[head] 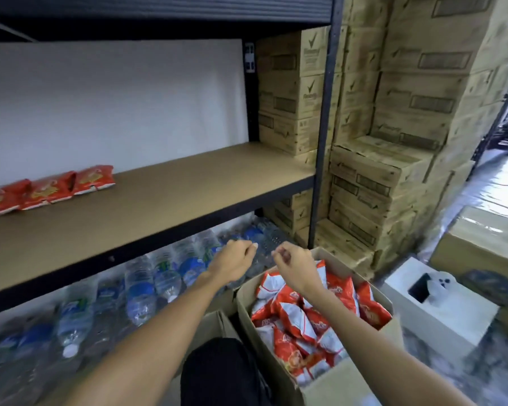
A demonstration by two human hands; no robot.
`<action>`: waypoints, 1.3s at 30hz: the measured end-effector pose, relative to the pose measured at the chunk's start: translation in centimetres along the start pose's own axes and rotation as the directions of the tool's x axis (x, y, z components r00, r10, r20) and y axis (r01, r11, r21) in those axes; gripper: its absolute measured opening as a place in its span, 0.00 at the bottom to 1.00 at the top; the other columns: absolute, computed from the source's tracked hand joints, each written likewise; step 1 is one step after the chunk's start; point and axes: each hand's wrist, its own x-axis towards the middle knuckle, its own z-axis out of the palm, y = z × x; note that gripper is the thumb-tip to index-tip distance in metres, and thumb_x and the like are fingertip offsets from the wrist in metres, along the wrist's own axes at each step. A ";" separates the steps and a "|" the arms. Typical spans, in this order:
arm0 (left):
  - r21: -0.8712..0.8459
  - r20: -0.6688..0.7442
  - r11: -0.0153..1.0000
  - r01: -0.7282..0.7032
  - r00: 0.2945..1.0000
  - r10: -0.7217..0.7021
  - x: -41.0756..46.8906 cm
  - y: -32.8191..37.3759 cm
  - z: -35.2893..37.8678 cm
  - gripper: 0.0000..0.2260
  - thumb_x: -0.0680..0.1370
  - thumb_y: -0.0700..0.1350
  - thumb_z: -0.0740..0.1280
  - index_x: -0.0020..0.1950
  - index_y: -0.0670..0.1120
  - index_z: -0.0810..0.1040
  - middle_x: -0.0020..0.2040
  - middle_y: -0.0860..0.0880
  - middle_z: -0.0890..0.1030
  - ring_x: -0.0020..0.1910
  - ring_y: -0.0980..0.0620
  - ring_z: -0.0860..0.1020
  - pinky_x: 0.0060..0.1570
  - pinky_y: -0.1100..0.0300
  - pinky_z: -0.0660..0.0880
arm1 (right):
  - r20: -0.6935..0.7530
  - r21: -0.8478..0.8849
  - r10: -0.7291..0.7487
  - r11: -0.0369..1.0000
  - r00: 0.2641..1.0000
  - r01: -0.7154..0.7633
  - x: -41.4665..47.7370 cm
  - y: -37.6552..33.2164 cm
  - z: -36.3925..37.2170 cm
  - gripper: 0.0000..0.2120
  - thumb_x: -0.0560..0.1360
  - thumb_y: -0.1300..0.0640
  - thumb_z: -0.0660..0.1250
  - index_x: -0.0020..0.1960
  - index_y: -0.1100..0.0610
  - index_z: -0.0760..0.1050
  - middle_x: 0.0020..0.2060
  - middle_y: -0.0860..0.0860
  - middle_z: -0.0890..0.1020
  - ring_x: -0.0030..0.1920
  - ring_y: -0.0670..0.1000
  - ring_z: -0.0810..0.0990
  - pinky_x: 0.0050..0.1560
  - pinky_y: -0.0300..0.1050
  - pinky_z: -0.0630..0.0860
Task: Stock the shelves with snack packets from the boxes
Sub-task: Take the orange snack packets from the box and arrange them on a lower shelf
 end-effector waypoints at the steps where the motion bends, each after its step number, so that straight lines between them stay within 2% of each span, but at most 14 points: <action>1: -0.018 0.031 1.000 -0.006 1.000 0.006 0.3 0.3 1.6 0.19 0.84 0.51 0.56 0.35 0.46 0.70 0.32 0.46 0.76 0.39 0.41 0.79 0.41 0.47 0.75 | -0.001 -0.008 0.035 0.999 0.999 -0.035 -0.7 1.5 -0.4 0.08 0.78 0.53 0.67 0.40 0.52 0.75 0.27 0.46 0.76 0.31 0.46 0.73 0.36 0.44 0.65; 4: -0.072 0.157 0.997 -0.006 0.988 0.017 0.8 1.5 6.1 0.19 0.84 0.50 0.56 0.36 0.46 0.73 0.40 0.40 0.82 0.45 0.40 0.80 0.45 0.48 0.74 | 0.007 -0.053 0.121 0.991 0.993 -0.121 -2.4 5.8 -1.5 0.09 0.79 0.53 0.65 0.40 0.53 0.77 0.30 0.49 0.80 0.31 0.45 0.75 0.35 0.47 0.65; 6: -0.061 0.261 0.998 0.006 0.965 0.010 1.0 1.9 8.9 0.18 0.85 0.49 0.54 0.44 0.43 0.79 0.48 0.40 0.83 0.50 0.42 0.80 0.51 0.49 0.74 | 0.010 -0.096 0.179 0.979 0.984 -0.178 -3.2 8.7 -2.1 0.14 0.79 0.51 0.65 0.36 0.53 0.74 0.28 0.49 0.78 0.31 0.48 0.74 0.35 0.48 0.66; 9: -0.033 0.411 0.999 0.020 0.912 -0.005 1.2 1.6 12.9 0.16 0.86 0.48 0.52 0.48 0.42 0.74 0.56 0.40 0.81 0.57 0.41 0.78 0.57 0.50 0.72 | 0.038 -0.171 0.223 0.962 0.974 -0.213 -4.4 12.0 -3.0 0.23 0.81 0.50 0.62 0.30 0.56 0.66 0.24 0.50 0.72 0.28 0.50 0.70 0.32 0.49 0.63; 11: -0.025 0.485 0.998 0.054 0.874 -0.035 1.4 1.1 15.1 0.15 0.86 0.50 0.52 0.51 0.43 0.74 0.57 0.41 0.80 0.59 0.41 0.77 0.58 0.48 0.72 | 0.057 -0.186 0.256 0.952 0.965 -0.242 -5.3 13.8 -3.6 0.24 0.82 0.48 0.60 0.29 0.56 0.65 0.24 0.49 0.72 0.27 0.49 0.70 0.30 0.47 0.61; 14: -0.026 0.531 0.999 0.028 0.847 -0.010 1.6 1.0 17.1 0.14 0.84 0.49 0.58 0.62 0.43 0.76 0.63 0.42 0.78 0.63 0.42 0.75 0.62 0.49 0.72 | 0.060 -0.202 0.357 0.919 0.932 -0.339 -6.3 16.1 -4.1 0.25 0.83 0.45 0.58 0.31 0.57 0.69 0.25 0.49 0.73 0.29 0.52 0.72 0.32 0.46 0.63; 16: -0.024 0.523 1.000 -0.002 0.852 0.015 1.6 0.8 18.3 0.18 0.83 0.49 0.61 0.72 0.45 0.72 0.70 0.42 0.73 0.69 0.43 0.71 0.67 0.52 0.68 | 0.020 -0.211 0.399 0.898 0.917 -0.386 -6.7 17.5 -4.0 0.24 0.82 0.45 0.59 0.30 0.53 0.67 0.25 0.47 0.72 0.30 0.51 0.72 0.36 0.46 0.65; 18: 0.007 0.536 1.000 -0.029 0.844 0.021 1.6 0.4 19.6 0.25 0.81 0.52 0.64 0.77 0.48 0.65 0.74 0.43 0.66 0.73 0.43 0.67 0.71 0.52 0.64 | -0.031 -0.153 0.436 0.887 0.899 -0.435 -6.8 18.4 -3.9 0.17 0.82 0.48 0.62 0.36 0.52 0.74 0.30 0.49 0.78 0.34 0.53 0.77 0.40 0.47 0.71; 19: 0.029 0.555 0.999 -0.037 0.832 0.015 1.6 0.1 20.3 0.28 0.80 0.53 0.67 0.78 0.51 0.63 0.75 0.43 0.63 0.74 0.43 0.65 0.72 0.51 0.63 | -0.042 -0.126 0.462 0.877 0.886 -0.463 -6.8 18.9 -3.7 0.13 0.81 0.48 0.64 0.43 0.54 0.79 0.35 0.51 0.82 0.39 0.54 0.80 0.43 0.48 0.75; 22: 0.089 0.599 0.995 -0.051 0.800 -0.013 1.5 -0.3 22.2 0.35 0.76 0.54 0.72 0.79 0.56 0.59 0.80 0.44 0.54 0.76 0.42 0.63 0.73 0.48 0.63 | -0.049 -0.118 0.514 0.848 0.856 -0.516 -6.7 20.5 -2.7 0.15 0.78 0.46 0.67 0.58 0.56 0.79 0.48 0.54 0.84 0.50 0.55 0.81 0.54 0.50 0.77; 24: 0.091 0.608 0.995 -0.033 0.793 -0.029 1.4 -0.4 23.3 0.35 0.77 0.52 0.72 0.80 0.55 0.58 0.81 0.45 0.50 0.77 0.42 0.61 0.74 0.47 0.62 | -0.041 -0.100 0.551 0.828 0.833 -0.552 -6.5 20.8 -2.2 0.18 0.78 0.45 0.68 0.61 0.55 0.76 0.53 0.53 0.81 0.55 0.55 0.80 0.59 0.53 0.77; 28: 0.075 0.601 0.997 0.015 0.797 -0.057 1.4 -1.1 24.7 0.35 0.76 0.48 0.73 0.79 0.50 0.60 0.80 0.45 0.53 0.78 0.42 0.60 0.75 0.46 0.60 | -0.043 -0.053 0.605 0.794 0.795 -0.606 -6.0 20.8 -1.4 0.24 0.78 0.45 0.69 0.68 0.57 0.70 0.58 0.54 0.77 0.58 0.56 0.78 0.62 0.57 0.76; 34: 0.070 0.599 0.997 0.022 0.798 -0.060 1.2 -2.0 25.4 0.35 0.74 0.38 0.75 0.77 0.50 0.66 0.77 0.48 0.59 0.75 0.44 0.63 0.75 0.46 0.63 | -0.094 -0.031 0.631 0.771 0.770 -0.636 -5.6 20.7 -0.5 0.24 0.76 0.43 0.71 0.66 0.53 0.69 0.59 0.53 0.76 0.57 0.56 0.79 0.59 0.59 0.79; 39: -0.017 0.519 1.000 -0.019 0.854 0.025 1.3 -1.7 24.0 0.23 0.79 0.38 0.68 0.74 0.46 0.71 0.69 0.48 0.67 0.71 0.47 0.68 0.73 0.52 0.63 | -0.076 -0.139 0.633 0.758 0.770 -0.637 -5.3 20.1 0.0 0.28 0.75 0.44 0.72 0.68 0.55 0.69 0.65 0.55 0.72 0.60 0.59 0.78 0.58 0.59 0.78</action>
